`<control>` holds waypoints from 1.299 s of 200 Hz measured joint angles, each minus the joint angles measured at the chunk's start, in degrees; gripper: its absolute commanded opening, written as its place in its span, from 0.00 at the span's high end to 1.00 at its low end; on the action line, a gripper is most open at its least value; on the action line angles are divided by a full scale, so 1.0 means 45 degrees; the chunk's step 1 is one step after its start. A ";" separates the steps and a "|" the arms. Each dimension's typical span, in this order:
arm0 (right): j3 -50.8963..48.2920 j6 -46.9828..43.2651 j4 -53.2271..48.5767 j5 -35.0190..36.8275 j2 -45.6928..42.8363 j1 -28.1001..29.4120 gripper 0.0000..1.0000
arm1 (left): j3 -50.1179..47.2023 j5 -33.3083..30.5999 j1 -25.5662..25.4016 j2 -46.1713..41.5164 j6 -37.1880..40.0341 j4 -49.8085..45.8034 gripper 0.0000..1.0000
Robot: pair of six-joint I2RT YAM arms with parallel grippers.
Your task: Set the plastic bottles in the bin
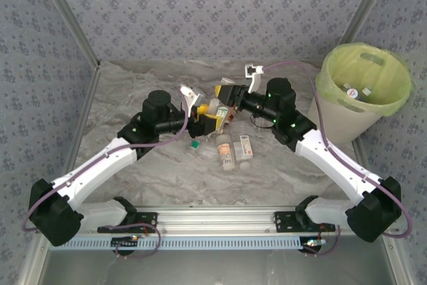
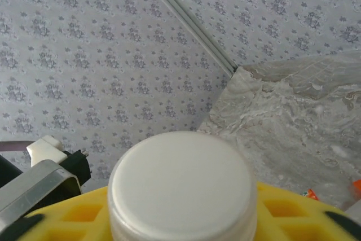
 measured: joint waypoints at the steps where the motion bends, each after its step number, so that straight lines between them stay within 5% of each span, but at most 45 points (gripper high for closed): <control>1: 0.0000 0.0019 0.0000 0.0005 0.0000 0.0000 0.68 | 0.0000 0.0005 0.0000 0.0005 0.0000 0.0000 0.45; 19: 0.0058 -0.0102 -0.0170 0.0131 0.0000 0.0010 0.80 | 0.0029 -0.0015 0.0005 0.0049 -0.0068 -0.0010 0.27; 51: 0.0073 -0.0282 -0.0612 0.0500 0.0000 0.0019 0.86 | 0.0155 -0.0107 0.0000 0.0068 -0.0126 -0.0180 0.01; 107: 0.0510 -0.1613 -0.3191 0.3060 -0.0345 -0.0495 1.00 | -0.0272 -0.1423 0.0000 -0.0782 -0.0087 -0.0170 0.01; 159: 0.1579 -0.2433 -0.4915 0.4945 -0.1073 -0.3191 1.00 | -0.1443 -0.4760 0.0146 -0.2191 -0.0330 -0.0185 0.01; 260: 0.1248 -0.5212 -0.1035 0.8743 -0.2681 -0.6975 1.00 | -0.2220 -0.6479 0.0423 -0.2482 -0.1059 -0.0238 0.01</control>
